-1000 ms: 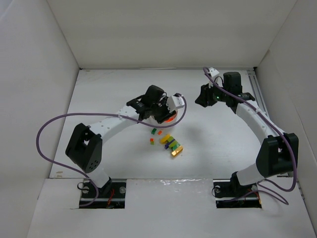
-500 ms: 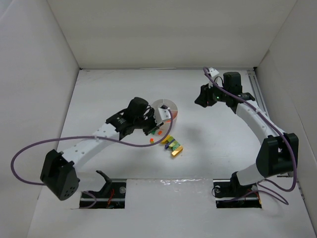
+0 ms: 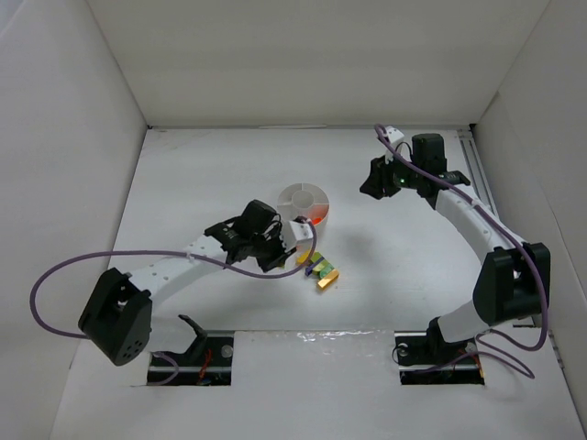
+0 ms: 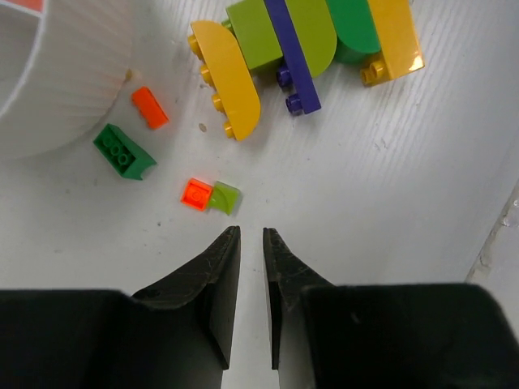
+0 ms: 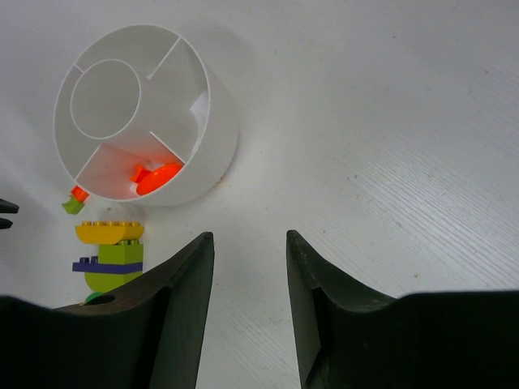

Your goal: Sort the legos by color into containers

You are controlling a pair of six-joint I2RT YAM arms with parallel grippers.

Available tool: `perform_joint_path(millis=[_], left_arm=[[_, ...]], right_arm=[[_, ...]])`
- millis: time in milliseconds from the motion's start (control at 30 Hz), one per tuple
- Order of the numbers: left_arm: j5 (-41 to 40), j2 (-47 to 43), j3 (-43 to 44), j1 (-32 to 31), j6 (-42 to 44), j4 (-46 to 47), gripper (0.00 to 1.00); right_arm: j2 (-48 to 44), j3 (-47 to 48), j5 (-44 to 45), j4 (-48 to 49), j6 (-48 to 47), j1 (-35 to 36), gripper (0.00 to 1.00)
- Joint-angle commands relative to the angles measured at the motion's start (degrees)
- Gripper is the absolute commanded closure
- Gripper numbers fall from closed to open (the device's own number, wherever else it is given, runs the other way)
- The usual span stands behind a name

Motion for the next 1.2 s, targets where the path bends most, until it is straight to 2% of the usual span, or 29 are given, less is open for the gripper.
perform_joint_path(millis=[0, 133, 233, 367, 533, 933, 1067, 1167], left_arm=[[-1.86, 1.93, -1.04, -0.07, -3.6, 1.43, 0.85], [-4.15, 6.94, 1.24, -0.07, -7.12, 2.65, 0.8], [-4.16, 7.48, 1.24, 0.55, -8.26, 4.06, 0.68], [-6.17, 7.48, 1.24, 0.55, -10.37, 5.91, 0.63], [-11.09, 6.87, 0.72, 0.55, -15.46, 8.64, 0.61], [-15.05, 6.86, 0.72, 1.08, -24.44, 12.58, 0.59], [-15.05, 4.05, -0.07, 1.08, -29.35, 13.38, 0.59], [-18.39, 2.56, -0.6, -1.11, -33.66, 13.38, 0.59]], right_arm=[[0.42, 2.02, -0.3, 0.46, 0.52, 0.5, 0.53], [0.42, 2.02, -0.3, 0.46, 0.52, 0.5, 0.53], [0.42, 2.02, 0.23, 0.46, 0.52, 0.5, 0.53], [0.42, 2.02, 0.23, 0.46, -0.01, 0.5, 0.53], [0.42, 1.49, 0.23, 0.46, -0.01, 0.5, 0.53], [0.42, 1.49, 0.23, 0.46, -0.01, 0.5, 0.53], [0.42, 1.49, 0.76, 0.46, -0.54, 0.5, 0.53], [0.42, 1.49, 0.76, -0.07, -0.54, 0.5, 0.53]])
